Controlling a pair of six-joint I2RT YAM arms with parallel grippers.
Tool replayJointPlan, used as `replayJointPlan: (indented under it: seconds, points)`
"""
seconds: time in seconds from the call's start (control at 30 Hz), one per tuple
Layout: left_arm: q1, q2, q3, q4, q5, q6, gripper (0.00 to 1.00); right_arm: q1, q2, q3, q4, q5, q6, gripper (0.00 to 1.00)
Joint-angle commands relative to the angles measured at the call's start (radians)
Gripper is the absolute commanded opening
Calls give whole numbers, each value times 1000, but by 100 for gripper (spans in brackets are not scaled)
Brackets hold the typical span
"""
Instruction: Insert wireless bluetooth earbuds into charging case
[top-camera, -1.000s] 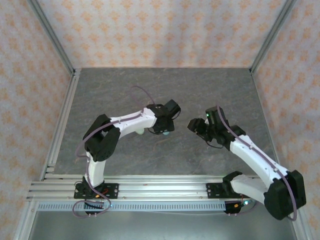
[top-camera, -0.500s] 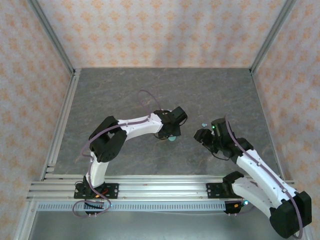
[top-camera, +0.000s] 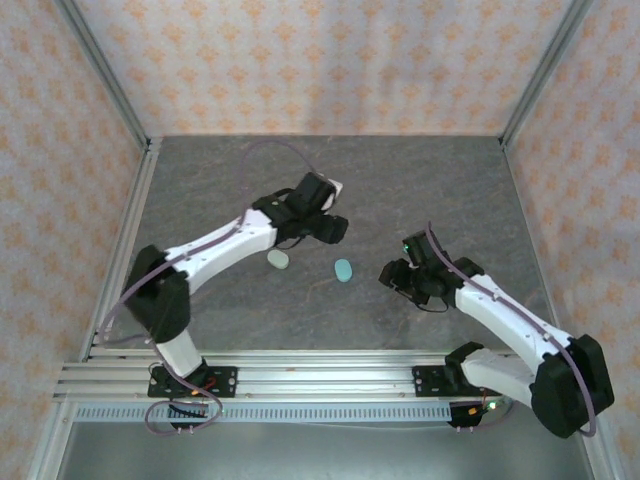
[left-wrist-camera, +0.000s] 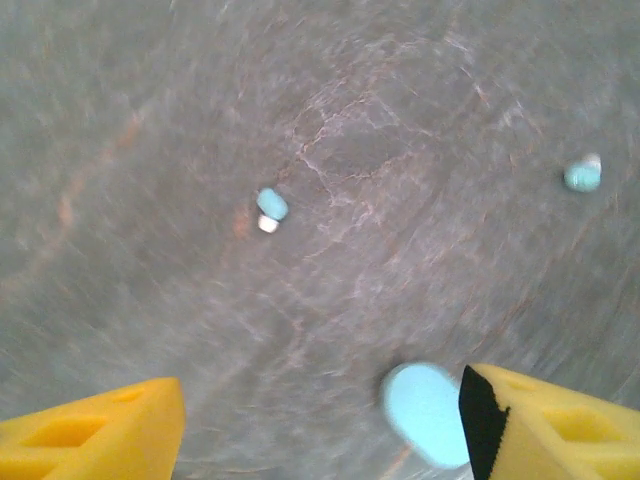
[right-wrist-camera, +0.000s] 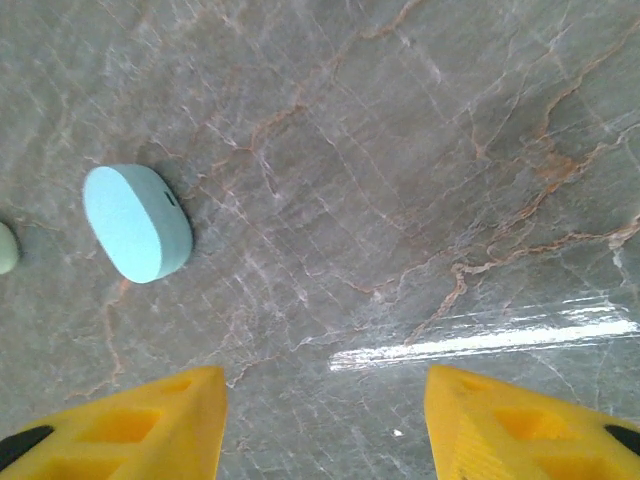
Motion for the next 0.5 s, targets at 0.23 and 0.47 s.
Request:
replayJointPlan:
  seconds: [0.23, 0.47]
  points:
    - [162, -53, -61, -14, 155, 238, 72, 170, 318, 294, -98, 136, -164, 57]
    - [219, -218, -329, 140, 183, 173, 72, 200, 594, 532, -176, 128, -263, 60]
